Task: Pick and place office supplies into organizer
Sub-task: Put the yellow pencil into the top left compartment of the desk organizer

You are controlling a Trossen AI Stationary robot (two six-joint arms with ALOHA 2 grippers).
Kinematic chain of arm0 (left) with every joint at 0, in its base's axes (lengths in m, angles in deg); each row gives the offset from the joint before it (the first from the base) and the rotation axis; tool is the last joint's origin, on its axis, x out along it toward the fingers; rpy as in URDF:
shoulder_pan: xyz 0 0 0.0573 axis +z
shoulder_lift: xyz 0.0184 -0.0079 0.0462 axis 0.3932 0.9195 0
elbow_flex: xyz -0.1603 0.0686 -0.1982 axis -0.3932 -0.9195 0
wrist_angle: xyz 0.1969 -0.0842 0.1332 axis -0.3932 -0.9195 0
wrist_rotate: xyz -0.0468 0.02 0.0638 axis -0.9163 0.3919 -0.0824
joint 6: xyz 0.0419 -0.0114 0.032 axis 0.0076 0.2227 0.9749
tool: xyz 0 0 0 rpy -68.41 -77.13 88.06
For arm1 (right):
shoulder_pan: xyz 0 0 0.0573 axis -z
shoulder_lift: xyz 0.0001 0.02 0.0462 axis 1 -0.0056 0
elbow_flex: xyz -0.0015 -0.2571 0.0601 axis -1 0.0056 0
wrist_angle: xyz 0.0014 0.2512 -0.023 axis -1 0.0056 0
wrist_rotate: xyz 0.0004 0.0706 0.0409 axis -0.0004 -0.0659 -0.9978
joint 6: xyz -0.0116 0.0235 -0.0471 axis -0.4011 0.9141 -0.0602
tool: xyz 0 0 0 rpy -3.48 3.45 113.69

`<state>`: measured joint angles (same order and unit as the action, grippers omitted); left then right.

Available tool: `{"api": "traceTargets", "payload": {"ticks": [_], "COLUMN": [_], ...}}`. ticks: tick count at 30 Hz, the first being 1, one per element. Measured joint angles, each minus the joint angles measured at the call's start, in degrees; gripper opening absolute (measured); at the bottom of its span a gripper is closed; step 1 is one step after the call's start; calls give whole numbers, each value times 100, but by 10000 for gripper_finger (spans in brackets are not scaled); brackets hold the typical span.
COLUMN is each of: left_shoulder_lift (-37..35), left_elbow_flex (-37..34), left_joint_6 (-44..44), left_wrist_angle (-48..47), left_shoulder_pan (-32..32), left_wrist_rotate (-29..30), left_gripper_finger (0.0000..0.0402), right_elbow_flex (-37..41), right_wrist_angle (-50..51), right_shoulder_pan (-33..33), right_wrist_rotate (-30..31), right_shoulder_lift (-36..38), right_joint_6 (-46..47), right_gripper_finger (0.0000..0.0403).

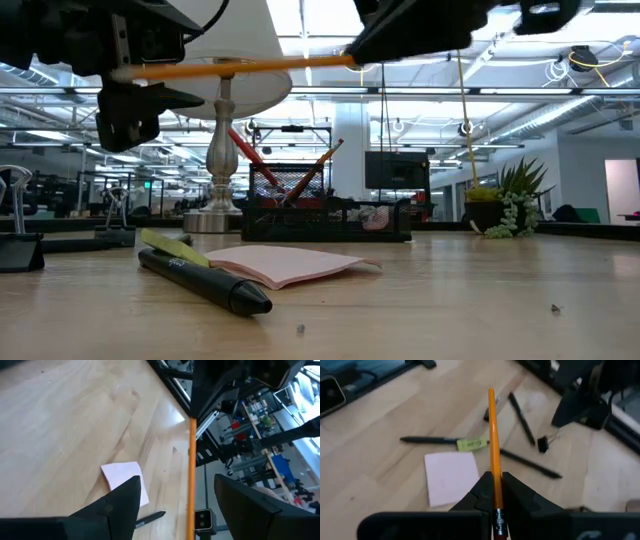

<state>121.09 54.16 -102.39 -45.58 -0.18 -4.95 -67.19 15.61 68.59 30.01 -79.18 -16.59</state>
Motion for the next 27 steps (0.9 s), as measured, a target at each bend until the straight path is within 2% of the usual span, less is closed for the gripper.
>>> {"api": "traceTargets", "payload": {"ticks": [14, 27], "left_shoulder_lift": [0, 0], "left_elbow_flex": [0, 1], "left_joint_6": [-150, -130], "left_wrist_angle": [2, -160], "left_shoulder_pan": [-118, -115], "left_wrist_rotate": [52, -125], "left_gripper_finger": [255, 255], "right_elbow_flex": [-2, -2], "right_wrist_angle": [-662, -920], "right_shoulder_pan": [471, 892], "right_wrist_rotate": [-45, -616], "right_shoulder_lift": [-4, -4], "right_joint_6": [-576, -616], "right_gripper_finger": [18, 18]}}
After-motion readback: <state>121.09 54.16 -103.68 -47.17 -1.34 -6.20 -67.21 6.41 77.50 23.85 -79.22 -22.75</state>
